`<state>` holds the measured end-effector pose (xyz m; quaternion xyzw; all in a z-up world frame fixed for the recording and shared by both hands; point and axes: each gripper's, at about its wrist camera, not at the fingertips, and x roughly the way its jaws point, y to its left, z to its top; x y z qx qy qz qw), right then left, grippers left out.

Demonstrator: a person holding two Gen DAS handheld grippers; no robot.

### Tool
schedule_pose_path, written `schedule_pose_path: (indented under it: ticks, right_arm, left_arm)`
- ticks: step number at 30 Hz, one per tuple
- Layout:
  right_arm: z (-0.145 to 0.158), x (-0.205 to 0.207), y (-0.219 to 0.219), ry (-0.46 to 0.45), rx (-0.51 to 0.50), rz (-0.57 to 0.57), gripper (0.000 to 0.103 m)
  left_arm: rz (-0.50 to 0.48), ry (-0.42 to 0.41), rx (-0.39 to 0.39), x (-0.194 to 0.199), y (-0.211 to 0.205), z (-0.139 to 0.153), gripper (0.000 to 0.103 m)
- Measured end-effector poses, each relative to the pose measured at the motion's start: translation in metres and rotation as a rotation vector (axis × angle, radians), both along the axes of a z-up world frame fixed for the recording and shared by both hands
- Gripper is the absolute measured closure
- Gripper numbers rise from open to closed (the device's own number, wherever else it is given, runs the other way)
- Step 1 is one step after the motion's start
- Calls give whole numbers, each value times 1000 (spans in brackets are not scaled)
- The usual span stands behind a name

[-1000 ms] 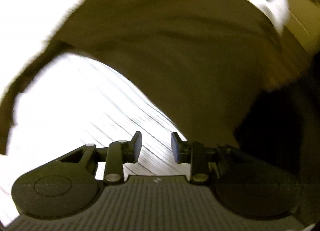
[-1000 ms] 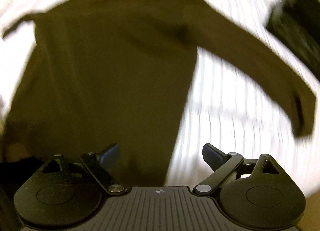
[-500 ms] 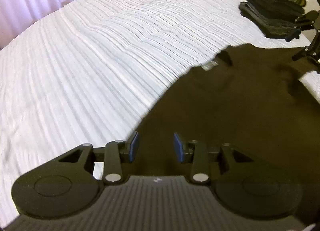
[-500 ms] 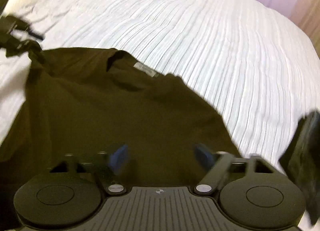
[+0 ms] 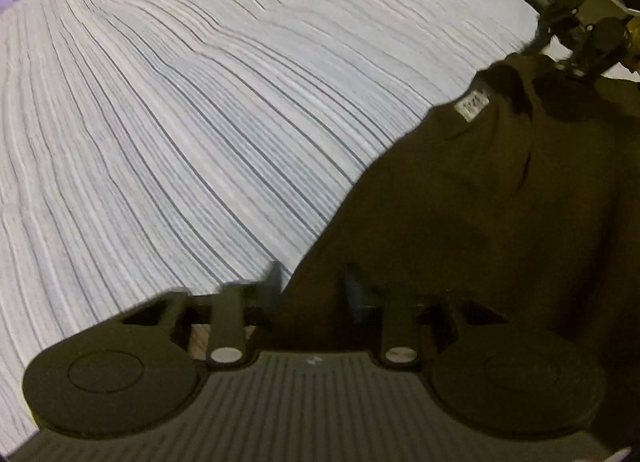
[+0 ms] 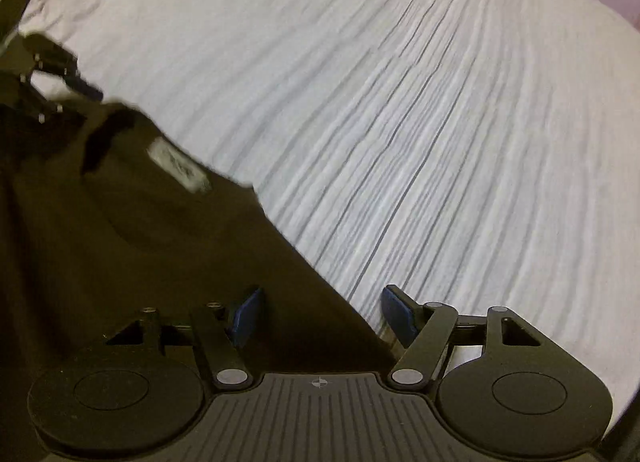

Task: Fold clothes
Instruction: 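Lay the sweater down with both grippers and open them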

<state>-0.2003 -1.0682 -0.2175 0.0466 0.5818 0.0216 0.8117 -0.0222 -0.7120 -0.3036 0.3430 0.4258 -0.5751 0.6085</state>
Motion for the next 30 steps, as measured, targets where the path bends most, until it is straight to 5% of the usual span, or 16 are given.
schedule_pose_path:
  ticks: [1,2,5,9,12,15,16,17,19,24,30]
  right_arm:
    - [-7,5,-6,9,11,6,88]
    - [-14,9,-13,17,23,13,99]
    - [-1,9,-18,-4,29,20,101]
    - [58,18,-37,-140,-14,-4,101]
    - [86,39,-60,-208,-32,-47,101]
    - [58,58,-60,-142,-49,-36,100]
    - [46,60,-58,-128,-67,-53,84]
    - [35,59,-55,-120,-88,-73,50]
    - [25,50,-50,-145,-128,-129,29]
    - [36,5,-29,-237,-108,-215,29]
    - [42,-68,15,-246,61,-290,29]
  left_arm:
    - [1,-17,-2,-3,2,4,102]
    - [6,-35,-6,-5,4,8,102]
    - [91,-94,-86,3,19,47,102]
    - [183,-169,-180,36,28,103,101]
    - [183,-168,-142,50,13,99,99]
    - [254,-159,-77,58,-3,66,90]
    - [296,-158,-64,60,-3,56,90]
    - [340,-153,-55,62,-3,47,90]
    - [420,-127,-74,64,10,40,87]
    - [402,-134,-84,46,56,49,74]
    - [507,-186,-50,33,142,86,68]
